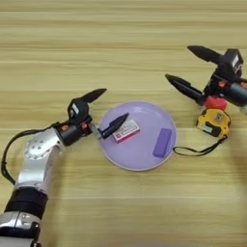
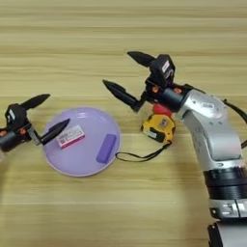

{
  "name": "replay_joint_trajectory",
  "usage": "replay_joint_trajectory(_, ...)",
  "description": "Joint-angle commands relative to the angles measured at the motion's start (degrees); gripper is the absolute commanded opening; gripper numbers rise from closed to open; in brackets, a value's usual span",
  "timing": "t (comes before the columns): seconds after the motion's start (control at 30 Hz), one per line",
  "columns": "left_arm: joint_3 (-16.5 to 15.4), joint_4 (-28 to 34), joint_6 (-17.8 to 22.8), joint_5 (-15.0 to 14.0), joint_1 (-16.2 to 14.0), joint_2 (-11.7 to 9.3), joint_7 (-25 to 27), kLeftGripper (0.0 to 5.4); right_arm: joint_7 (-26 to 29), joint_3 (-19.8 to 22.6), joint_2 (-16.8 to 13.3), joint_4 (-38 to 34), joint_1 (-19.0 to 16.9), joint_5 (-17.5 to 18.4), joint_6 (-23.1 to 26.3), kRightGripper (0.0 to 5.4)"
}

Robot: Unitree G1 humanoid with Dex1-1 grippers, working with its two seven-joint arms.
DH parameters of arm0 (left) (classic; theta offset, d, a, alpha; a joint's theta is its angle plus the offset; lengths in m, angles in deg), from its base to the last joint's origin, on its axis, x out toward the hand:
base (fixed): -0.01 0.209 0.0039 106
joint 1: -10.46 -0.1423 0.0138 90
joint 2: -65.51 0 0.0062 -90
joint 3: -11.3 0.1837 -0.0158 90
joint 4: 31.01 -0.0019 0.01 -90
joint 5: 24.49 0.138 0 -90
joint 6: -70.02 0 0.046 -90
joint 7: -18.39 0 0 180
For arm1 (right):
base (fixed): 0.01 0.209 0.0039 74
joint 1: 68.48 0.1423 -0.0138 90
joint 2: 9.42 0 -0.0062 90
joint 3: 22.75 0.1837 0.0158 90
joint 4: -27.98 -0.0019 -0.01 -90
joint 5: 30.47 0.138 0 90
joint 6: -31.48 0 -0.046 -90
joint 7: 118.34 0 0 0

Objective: Move the objects on the table

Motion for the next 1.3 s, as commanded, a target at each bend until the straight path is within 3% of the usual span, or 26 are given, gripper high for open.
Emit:
replay_joint_trajectory(0.03,-2.52,-1.47,-2.22,0.15,1.17,1.62,-4.54,5.38,-1.84,1.91,1.20,2.19,-0.79,-1.04,-4.05,5.40)
replay_joint_trajectory(0.13,-3.82,-3.02,-3.60,0.74,1.97,2.50,-7.81,5.38,-1.41,2.25,1.02,3.77,-2.07,-2.06,-7.63,5.40)
replay_joint_trajectory(0.23,-4.44,-4.45,-4.65,1.50,2.51,2.93,-9.93,5.38,2.20,2.40,-1.31,6.99,-3.25,-1.97,-8.62,5.40)
replay_joint_trajectory(0.47,-4.07,-6.98,-6.34,1.74,2.58,3.28,-9.97,5.38,11.17,3.94,-8.26,19.02,-3.81,-3.12,-11.72,5.40)
replay_joint_trajectory(0.7,-4.10,-8.11,-6.76,1.59,2.95,3.19,-9.32,5.38,14.67,4.85,-10.75,27.63,-2.60,-4.46,-15.32,5.40)
replay_joint_trajectory(0.87,-4.12,-8.68,-6.88,1.53,3.08,3.26,-8.84,5.38,7.84,4.53,-9.89,37.34,2.94,-8.84,-14.60,5.40)
replay_joint_trajectory(1.0,-4.04,-8.69,-6.82,1.56,3.02,3.33,-8.70,5.38,3.71,3.38,-8.18,40.78,5.91,-11.28,-11.93,5.40)
replay_joint_trajectory(1.3,-3.55,-8.79,-6.61,1.59,2.93,3.88,-8.77,5.38,-2.81,0.64,-5.32,37.99,9.05,-14.30,0.81,5.40)
